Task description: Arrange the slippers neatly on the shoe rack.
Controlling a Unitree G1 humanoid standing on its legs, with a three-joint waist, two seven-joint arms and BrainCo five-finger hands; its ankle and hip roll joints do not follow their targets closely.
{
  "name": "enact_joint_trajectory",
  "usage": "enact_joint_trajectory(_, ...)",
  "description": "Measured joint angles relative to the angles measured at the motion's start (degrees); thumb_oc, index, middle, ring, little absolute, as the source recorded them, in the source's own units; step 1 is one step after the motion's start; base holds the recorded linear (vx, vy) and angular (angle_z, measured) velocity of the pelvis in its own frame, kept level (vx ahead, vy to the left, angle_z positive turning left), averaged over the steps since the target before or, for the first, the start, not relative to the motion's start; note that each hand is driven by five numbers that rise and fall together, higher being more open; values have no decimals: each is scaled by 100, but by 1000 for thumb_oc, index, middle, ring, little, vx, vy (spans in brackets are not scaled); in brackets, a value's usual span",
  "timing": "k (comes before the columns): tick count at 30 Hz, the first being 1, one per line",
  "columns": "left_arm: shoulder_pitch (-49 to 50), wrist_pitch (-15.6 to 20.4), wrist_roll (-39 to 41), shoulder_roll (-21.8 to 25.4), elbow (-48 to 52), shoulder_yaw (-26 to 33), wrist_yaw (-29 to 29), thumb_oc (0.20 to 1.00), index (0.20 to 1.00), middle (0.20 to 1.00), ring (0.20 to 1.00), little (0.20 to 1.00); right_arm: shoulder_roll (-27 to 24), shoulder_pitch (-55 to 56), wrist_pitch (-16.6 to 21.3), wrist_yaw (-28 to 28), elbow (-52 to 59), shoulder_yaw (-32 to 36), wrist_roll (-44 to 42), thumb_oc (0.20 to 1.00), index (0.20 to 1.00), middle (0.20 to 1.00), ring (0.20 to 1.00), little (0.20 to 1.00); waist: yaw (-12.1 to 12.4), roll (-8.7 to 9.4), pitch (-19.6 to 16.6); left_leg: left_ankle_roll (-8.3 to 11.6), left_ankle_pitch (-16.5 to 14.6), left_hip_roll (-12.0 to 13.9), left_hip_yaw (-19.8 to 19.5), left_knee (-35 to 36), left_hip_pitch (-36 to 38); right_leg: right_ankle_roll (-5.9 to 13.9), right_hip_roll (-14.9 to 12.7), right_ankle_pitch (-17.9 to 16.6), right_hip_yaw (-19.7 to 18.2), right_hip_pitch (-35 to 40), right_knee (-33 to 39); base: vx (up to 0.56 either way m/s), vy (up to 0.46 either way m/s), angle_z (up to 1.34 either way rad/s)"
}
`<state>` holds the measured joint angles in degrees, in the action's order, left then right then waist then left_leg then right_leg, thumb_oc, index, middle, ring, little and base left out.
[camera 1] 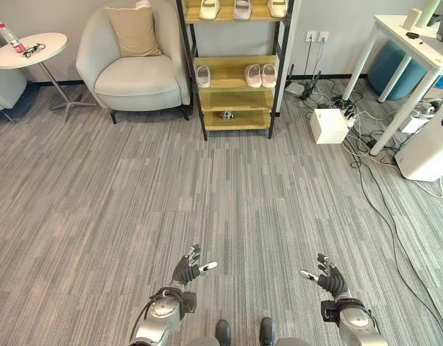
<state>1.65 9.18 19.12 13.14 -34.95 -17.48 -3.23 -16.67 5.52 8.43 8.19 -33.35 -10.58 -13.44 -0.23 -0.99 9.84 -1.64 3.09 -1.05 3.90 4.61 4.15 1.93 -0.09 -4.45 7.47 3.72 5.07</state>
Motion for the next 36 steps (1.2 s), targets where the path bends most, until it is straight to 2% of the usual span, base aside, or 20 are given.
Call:
enact_joint_trajectory(6,30,0,2,1,2,1,8,1000,1000,1000,1000,1000,15,94,-6,-13,0,-16,-3,1000,1000,1000,1000,1000,-72,2,0,-1,1,-1,12,29,0,8,-2,-23,-19,-7,0,0,0,0)
enact_joint_trajectory(10,39,0,4,-1,17,3,3,1000,1000,1000,1000,1000,21,86,-6,-16,-1,-17,-6,1000,1000,1000,1000,1000,-72,11,-9,-3,3,-3,15,-2,8,-58,-2,-69,-18,0,-1,0,0,0)
enact_joint_trajectory(36,235,-2,74,5,126,4,-23,1000,1000,1000,1000,1000,123,171,-7,-9,-7,-17,-121,1000,1000,1000,1000,1000,-78,-19,-170,-4,6,-3,33,-2,6,-15,-3,-60,-35,-13,0,1,0,0)
